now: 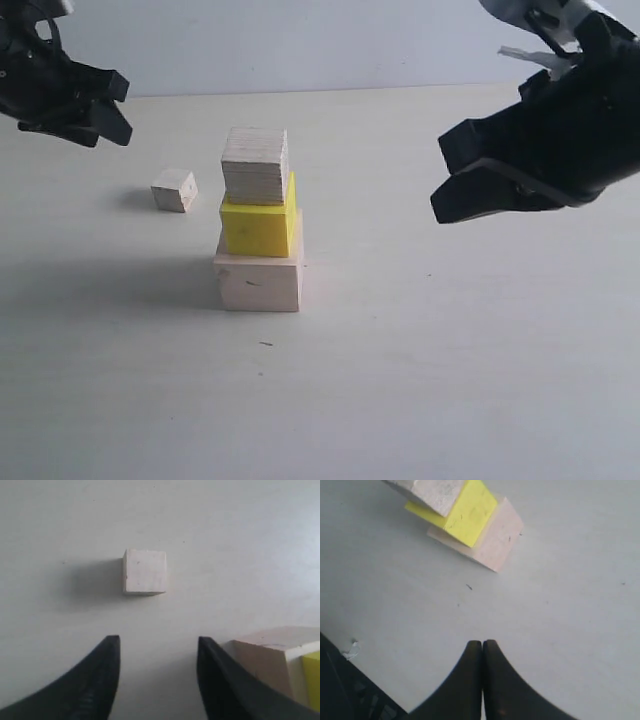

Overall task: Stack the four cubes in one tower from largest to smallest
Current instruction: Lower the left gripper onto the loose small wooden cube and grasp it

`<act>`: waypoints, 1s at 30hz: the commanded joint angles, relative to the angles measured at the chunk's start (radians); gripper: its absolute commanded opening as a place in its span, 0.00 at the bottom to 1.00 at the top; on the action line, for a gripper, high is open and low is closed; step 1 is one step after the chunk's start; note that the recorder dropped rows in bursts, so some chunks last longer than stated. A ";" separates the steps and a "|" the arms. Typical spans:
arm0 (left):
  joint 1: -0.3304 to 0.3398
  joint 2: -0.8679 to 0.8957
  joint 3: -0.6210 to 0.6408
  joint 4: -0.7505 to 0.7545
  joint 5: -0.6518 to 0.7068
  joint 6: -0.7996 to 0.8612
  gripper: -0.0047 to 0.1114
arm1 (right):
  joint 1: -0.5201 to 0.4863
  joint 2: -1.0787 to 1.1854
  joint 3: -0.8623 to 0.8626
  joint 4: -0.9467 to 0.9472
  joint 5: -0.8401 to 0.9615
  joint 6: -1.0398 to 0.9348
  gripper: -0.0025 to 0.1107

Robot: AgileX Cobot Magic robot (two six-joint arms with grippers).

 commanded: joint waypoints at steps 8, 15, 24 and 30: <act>-0.093 0.208 -0.286 0.133 0.119 -0.073 0.53 | -0.002 -0.063 0.019 -0.005 0.066 -0.014 0.02; -0.100 0.295 -0.400 0.216 0.166 -0.124 0.60 | -0.002 -0.063 0.019 -0.005 0.079 -0.024 0.02; -0.100 0.387 -0.478 0.221 0.192 -0.171 0.60 | -0.002 -0.063 0.019 -0.005 0.079 -0.030 0.02; -0.100 0.422 -0.498 0.226 0.207 -0.189 0.60 | -0.002 -0.063 0.019 -0.005 0.079 -0.030 0.02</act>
